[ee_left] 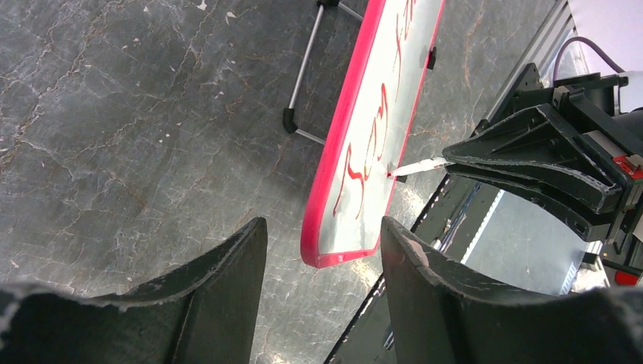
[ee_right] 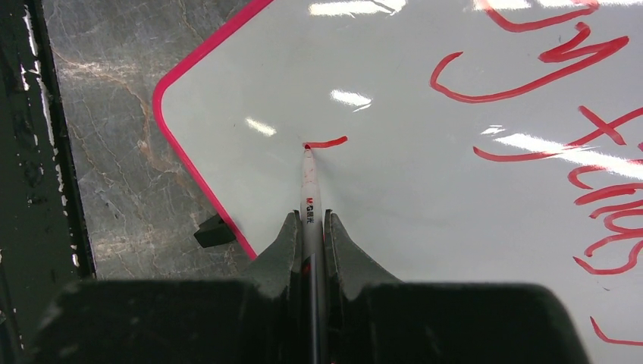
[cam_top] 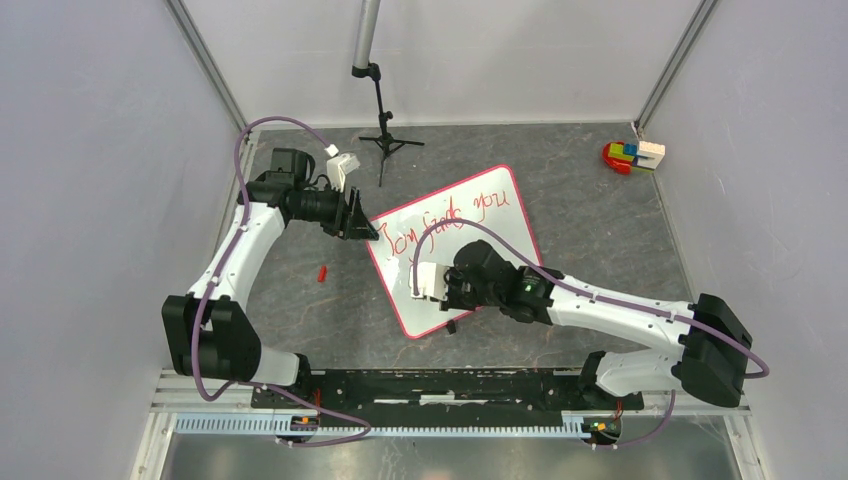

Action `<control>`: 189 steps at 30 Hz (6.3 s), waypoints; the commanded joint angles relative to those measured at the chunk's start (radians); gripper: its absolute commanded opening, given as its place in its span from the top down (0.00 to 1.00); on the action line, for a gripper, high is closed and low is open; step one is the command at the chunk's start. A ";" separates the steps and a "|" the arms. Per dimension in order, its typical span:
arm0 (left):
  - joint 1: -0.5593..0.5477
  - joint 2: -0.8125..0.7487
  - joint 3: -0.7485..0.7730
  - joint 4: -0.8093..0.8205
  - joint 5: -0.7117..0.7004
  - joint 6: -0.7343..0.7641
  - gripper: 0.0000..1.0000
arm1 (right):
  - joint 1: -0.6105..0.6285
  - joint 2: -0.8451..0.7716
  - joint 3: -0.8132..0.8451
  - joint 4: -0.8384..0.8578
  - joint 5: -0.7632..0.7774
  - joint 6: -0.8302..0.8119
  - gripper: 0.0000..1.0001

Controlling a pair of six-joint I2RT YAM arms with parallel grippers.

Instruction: Write a sentence on the whiteboard

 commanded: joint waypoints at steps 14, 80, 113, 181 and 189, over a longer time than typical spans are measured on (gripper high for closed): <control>-0.004 -0.034 -0.003 0.025 0.013 -0.010 0.37 | -0.035 -0.009 0.076 0.022 0.097 0.004 1.00; -0.006 -0.037 -0.012 0.025 0.003 0.000 0.36 | -0.051 -0.057 0.052 -0.008 0.113 0.041 1.00; -0.008 -0.034 -0.013 0.024 0.003 0.002 0.36 | -0.044 -0.068 -0.012 -0.053 0.012 0.012 1.00; -0.010 -0.044 -0.010 0.024 0.003 0.001 0.36 | -0.102 -0.076 0.056 -0.084 0.035 0.002 1.00; -0.010 -0.044 -0.013 0.024 0.001 0.004 0.36 | -0.116 -0.064 0.050 -0.062 0.057 0.007 1.00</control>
